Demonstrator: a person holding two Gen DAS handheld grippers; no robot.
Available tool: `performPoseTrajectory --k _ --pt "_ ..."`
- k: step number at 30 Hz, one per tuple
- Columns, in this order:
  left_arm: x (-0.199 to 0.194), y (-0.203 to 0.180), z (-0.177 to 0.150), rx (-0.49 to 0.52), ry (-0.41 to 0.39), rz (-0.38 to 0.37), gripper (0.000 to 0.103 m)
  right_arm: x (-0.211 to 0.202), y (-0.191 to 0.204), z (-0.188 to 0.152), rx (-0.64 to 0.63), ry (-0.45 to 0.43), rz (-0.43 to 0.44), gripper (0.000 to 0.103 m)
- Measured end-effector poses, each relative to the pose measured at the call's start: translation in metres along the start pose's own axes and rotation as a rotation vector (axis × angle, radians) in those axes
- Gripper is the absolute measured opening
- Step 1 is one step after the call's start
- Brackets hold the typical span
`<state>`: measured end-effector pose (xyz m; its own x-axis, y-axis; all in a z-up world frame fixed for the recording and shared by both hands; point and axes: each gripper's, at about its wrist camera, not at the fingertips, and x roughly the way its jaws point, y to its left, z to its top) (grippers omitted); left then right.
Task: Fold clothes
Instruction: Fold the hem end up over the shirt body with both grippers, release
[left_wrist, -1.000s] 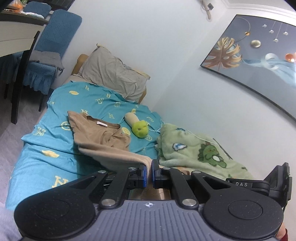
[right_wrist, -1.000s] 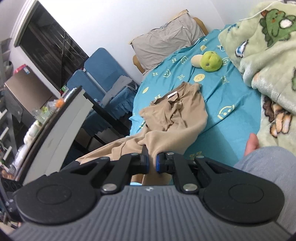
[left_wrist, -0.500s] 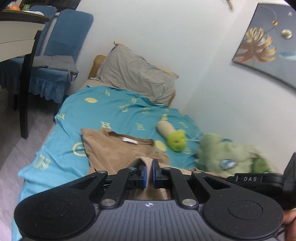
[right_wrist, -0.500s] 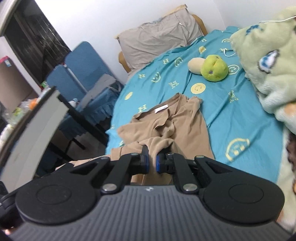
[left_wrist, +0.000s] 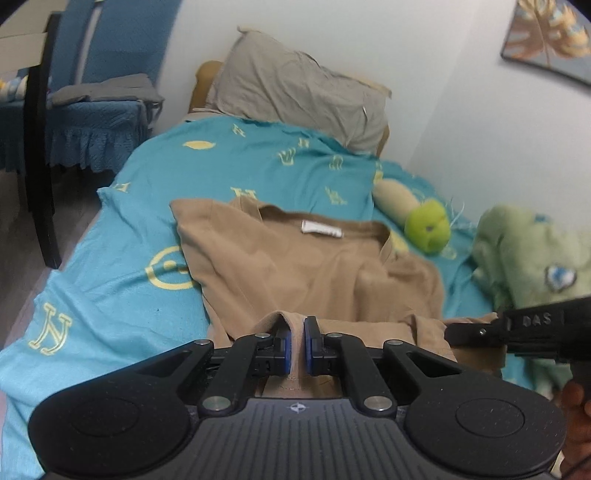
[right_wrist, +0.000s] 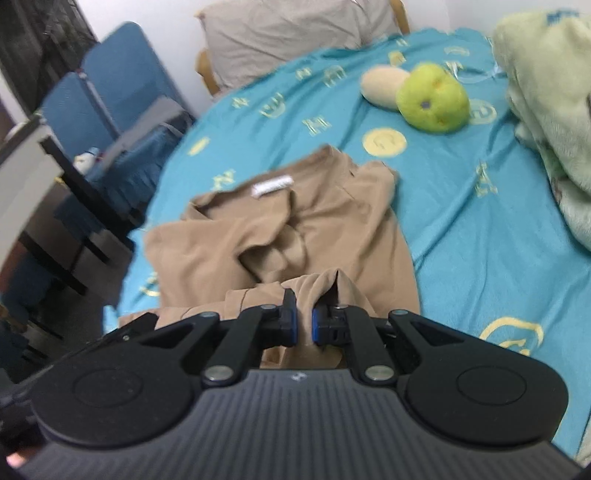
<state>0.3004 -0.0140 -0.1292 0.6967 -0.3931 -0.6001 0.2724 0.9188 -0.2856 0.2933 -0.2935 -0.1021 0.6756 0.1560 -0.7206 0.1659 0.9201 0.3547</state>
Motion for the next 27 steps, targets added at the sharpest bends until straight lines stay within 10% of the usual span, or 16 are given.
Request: performPoseTrajectory --k 6,9,11,13,21,27 --pt "-0.003 -0.006 -0.005 0.047 0.004 0.015 0.017 0.021 -0.007 -0.007 0.011 0.057 -0.043 0.012" --pt "-0.018 -0.014 -0.002 0.063 -0.019 0.041 0.045 0.015 -0.004 -0.008 -0.002 0.049 -0.049 0.015" --pt "-0.032 -0.022 -0.002 0.072 -0.04 0.057 0.059 0.009 -0.004 -0.009 0.006 0.049 -0.044 0.034" --pt "-0.048 -0.031 -0.003 0.09 -0.064 0.068 0.068 -0.004 -0.005 -0.01 0.041 -0.001 -0.032 0.088" --pt "-0.113 -0.068 -0.026 0.196 -0.148 0.086 0.099 -0.075 0.004 -0.027 0.007 -0.154 0.011 0.092" --pt "-0.148 -0.084 -0.042 0.216 -0.176 0.101 0.103 -0.116 0.013 -0.053 -0.071 -0.184 0.009 0.092"
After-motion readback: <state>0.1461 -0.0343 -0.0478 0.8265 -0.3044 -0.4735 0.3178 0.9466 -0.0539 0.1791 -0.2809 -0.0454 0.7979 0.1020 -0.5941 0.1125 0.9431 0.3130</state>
